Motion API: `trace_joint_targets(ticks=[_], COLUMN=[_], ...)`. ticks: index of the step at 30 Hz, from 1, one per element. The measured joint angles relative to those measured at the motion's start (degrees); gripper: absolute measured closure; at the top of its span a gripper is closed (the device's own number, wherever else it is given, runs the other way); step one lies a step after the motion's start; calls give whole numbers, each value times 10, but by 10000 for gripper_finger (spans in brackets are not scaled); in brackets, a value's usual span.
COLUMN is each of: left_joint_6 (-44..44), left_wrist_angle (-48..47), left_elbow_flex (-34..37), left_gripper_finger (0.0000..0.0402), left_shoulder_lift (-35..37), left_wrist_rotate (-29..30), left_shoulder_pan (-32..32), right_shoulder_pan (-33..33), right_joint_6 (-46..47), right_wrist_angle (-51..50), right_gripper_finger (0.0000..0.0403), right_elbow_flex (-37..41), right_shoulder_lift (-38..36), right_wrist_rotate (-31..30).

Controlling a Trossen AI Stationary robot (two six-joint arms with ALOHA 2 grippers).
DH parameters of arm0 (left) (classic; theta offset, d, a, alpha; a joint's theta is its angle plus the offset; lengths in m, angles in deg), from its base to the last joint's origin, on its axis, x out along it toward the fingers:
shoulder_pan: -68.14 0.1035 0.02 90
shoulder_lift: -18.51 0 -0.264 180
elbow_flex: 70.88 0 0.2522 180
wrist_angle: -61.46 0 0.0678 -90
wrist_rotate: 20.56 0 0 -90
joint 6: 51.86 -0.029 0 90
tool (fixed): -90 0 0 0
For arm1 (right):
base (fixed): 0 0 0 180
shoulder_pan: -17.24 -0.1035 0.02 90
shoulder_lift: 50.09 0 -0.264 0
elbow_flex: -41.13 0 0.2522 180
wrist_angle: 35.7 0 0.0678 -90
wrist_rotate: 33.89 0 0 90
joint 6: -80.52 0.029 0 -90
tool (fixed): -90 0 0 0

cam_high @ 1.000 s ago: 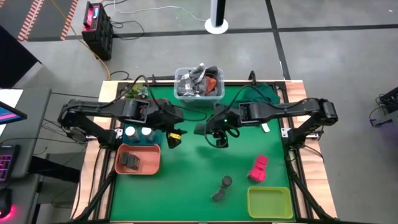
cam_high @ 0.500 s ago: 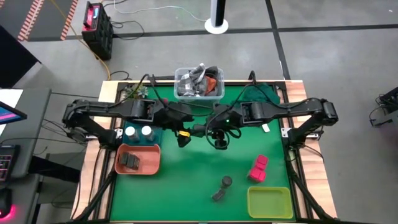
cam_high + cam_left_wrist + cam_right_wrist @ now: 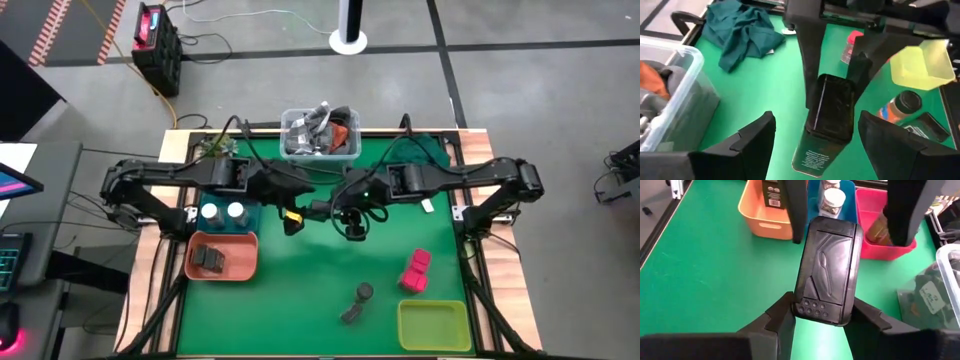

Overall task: Sort spices by type
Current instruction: Put the top black spice can into the orange bin

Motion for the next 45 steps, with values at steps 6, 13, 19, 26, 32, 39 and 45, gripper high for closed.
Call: trace_joint_targets(ticks=[6, 13, 19, 26, 32, 39, 45], left_joint_6=[-2, -8, -6, -13, -6, 53, 162], left_wrist_angle=[-2, 12, 21, 26, 26, -2, -101], left_elbow_flex=[0, 1, 0, 0, 0, 0, 0], left_gripper_finger=[129, 130, 164, 232, 275, 267, 266], left_shoulder_lift=[0, -31, -40, -40, -39, -36, -33], left_wrist_rotate=[-21, -46, -46, -44, -44, -43, -14], left_shoulder_pan=[13, 9, 2, 2, 2, 0, -35], right_shoulder_pan=[0, 1, 1, 0, 0, 26, 83], right_joint_6=[-1, -4, 3, 4, 5, 5, 5], right_wrist_angle=[11, 9, 1, -10, -8, -27, -91], right_gripper_finger=[234, 234, 234, 234, 203, 106, 61], right_elbow_flex=[0, 0, 0, 0, 0, 0, -1], right_shoulder_lift=[0, 0, 0, 0, 0, -9, -49], right_wrist_rotate=[0, 0, 0, 0, 10, 18, -2])
